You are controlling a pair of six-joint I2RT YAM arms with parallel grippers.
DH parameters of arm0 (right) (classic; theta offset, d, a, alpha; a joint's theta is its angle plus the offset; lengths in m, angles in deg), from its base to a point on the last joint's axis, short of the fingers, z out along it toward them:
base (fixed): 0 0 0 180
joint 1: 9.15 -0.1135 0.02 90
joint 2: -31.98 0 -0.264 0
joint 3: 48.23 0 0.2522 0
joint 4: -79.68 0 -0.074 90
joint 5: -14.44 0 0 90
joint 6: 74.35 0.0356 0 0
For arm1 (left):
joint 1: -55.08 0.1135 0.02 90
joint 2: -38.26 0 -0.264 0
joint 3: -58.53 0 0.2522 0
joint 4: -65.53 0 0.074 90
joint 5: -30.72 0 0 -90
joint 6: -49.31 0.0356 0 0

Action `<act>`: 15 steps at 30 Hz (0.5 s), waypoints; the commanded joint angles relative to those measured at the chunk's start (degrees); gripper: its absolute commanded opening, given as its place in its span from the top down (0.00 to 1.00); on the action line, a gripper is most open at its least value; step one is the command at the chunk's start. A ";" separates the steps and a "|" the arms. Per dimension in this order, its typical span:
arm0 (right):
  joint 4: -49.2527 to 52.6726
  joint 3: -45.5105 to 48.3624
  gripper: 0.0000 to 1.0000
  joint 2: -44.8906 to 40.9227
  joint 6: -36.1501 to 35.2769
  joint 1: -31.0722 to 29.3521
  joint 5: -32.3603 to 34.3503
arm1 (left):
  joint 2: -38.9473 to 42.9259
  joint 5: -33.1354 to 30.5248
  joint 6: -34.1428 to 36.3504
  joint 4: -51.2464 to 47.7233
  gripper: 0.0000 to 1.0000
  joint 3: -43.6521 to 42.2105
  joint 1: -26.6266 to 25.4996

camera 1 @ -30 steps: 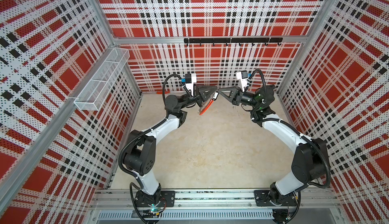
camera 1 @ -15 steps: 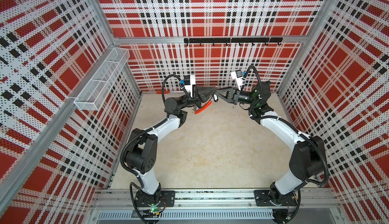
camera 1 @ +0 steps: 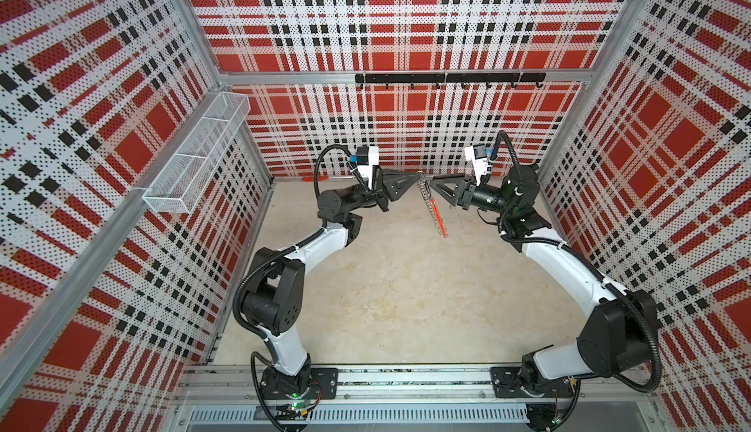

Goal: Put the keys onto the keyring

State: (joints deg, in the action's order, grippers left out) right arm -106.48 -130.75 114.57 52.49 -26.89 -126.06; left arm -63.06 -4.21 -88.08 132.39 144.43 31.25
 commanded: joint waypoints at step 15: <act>-5.64 1.87 0.56 -4.23 -4.52 -2.31 3.14 | -0.20 -0.42 -1.31 3.30 1.00 0.99 -0.40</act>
State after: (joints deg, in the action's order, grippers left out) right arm -107.24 -129.35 112.73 47.07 -29.03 -122.89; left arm -63.08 -4.23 -89.15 132.47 144.43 31.25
